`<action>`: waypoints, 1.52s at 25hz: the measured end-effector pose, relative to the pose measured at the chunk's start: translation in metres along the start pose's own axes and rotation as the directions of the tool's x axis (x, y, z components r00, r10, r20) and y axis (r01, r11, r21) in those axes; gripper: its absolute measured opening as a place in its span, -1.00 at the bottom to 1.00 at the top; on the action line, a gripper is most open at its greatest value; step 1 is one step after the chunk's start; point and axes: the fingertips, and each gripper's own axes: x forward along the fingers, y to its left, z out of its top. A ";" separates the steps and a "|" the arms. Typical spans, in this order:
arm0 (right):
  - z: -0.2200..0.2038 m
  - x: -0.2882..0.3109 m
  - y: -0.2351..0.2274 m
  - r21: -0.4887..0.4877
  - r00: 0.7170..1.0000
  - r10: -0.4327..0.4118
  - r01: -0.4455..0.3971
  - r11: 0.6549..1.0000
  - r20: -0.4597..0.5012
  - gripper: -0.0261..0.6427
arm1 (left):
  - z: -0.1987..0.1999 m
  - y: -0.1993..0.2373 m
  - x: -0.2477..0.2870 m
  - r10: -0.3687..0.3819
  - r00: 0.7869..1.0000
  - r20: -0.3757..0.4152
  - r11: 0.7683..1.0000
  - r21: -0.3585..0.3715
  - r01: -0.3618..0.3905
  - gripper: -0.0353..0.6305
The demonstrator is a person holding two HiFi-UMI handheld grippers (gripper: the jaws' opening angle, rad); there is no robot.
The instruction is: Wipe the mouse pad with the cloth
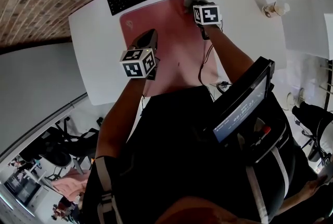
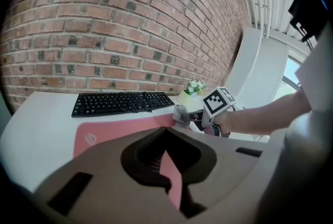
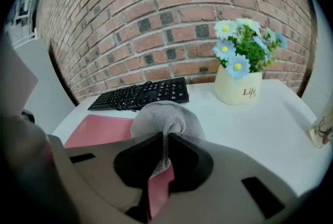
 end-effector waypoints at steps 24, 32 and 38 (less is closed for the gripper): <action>0.052 -0.275 0.207 -0.239 0.865 0.191 -0.085 0.967 0.464 -0.82 | 0.077 -0.004 -0.244 0.023 0.869 0.494 0.981 0.156 -0.115 -0.89; 0.038 -0.322 0.261 -0.321 0.825 0.226 -0.057 0.945 0.518 -0.83 | 0.072 -0.010 -0.295 0.028 0.845 0.535 0.982 0.143 -0.123 -0.89; 0.030 -0.344 0.289 -0.357 0.797 0.258 -0.056 0.932 0.546 -0.83 | 0.072 -0.019 -0.320 0.017 0.826 0.564 0.978 0.161 -0.130 -0.89</action>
